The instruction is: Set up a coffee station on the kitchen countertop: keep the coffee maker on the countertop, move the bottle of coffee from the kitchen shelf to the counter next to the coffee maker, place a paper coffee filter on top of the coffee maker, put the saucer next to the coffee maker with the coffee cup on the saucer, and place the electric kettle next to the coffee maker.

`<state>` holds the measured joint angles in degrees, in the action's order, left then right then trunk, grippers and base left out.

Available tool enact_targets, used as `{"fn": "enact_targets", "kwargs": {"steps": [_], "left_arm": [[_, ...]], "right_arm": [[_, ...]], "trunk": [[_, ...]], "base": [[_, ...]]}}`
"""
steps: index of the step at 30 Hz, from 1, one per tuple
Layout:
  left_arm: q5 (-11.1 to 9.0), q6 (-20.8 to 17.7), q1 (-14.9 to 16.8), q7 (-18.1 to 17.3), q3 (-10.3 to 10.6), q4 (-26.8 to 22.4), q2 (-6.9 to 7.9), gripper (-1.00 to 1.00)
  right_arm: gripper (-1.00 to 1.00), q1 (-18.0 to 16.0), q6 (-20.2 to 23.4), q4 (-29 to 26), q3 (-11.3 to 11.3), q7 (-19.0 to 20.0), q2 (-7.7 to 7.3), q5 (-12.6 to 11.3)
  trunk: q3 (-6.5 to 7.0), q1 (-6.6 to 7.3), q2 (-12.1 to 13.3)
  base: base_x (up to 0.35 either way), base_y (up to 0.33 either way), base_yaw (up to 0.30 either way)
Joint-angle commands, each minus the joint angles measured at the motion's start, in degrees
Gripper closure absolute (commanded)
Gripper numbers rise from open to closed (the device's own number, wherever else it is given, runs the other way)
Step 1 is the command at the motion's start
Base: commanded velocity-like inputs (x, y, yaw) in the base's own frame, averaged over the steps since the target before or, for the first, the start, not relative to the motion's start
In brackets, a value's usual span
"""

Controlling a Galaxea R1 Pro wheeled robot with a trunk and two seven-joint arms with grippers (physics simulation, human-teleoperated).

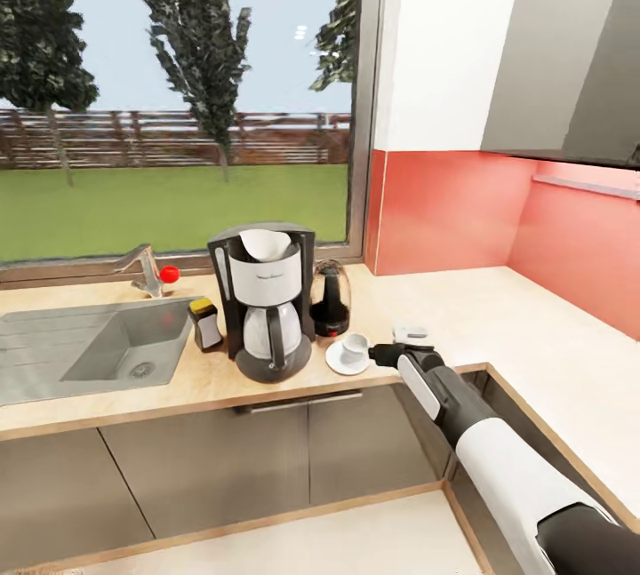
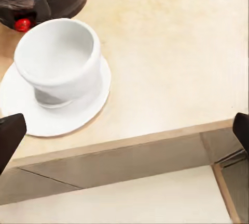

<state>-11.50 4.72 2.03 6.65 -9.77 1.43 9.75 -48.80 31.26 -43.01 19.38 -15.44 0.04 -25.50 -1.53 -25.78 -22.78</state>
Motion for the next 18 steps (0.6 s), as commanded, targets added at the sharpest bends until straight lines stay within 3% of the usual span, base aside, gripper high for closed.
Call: {"fn": "enact_targets", "kwargs": {"steps": [1, 11, 13, 14, 18], "left_arm": [[-0.03, 0.35, 0.08, 0.06, -0.43, 0.15, 0.01, -1.00], [-0.10, 0.30, 0.08, 0.36, -0.50, 0.00, 0.01, -1.00], [-0.10, 0.29, 0.08, 0.37, -0.54, -0.06, 0.01, -1.00], [-0.08, 0.31, 0.08, 0.43, -0.58, -0.12, 0.05, -1.00], [-0.06, 0.36, 0.08, 0.46, -0.60, -0.18, 0.09, -1.00]], "right_arm": [[-1.00, -0.06, 0.12, -0.06, 0.22, -0.53, -0.04, -0.60], [-1.00, -0.06, 0.04, 1.11, 0.59, -0.25, 0.22, -0.68], [-1.00, -0.06, 0.03, 3.54, 0.63, -0.14, 1.35, -0.64], [-1.00, -0.06, -0.02, 8.50, 0.65, -0.07, 3.53, -0.56], [-1.00, -0.06, -0.20, 15.71, 0.66, 0.00, 6.51, -0.52]], "trunk": [[-0.14, -0.01, -0.14], [-0.14, -0.01, -0.14], [-0.14, -0.01, -0.14], [-0.14, -0.01, -0.14], [-0.14, -0.01, -0.14]], "base": [[-0.309, -0.136, 0.000], [-0.324, -0.060, 0.000], [-0.337, 0.039, 0.000], [-0.338, 0.083, 0.000], [-0.338, 0.092, 0.000]]}}
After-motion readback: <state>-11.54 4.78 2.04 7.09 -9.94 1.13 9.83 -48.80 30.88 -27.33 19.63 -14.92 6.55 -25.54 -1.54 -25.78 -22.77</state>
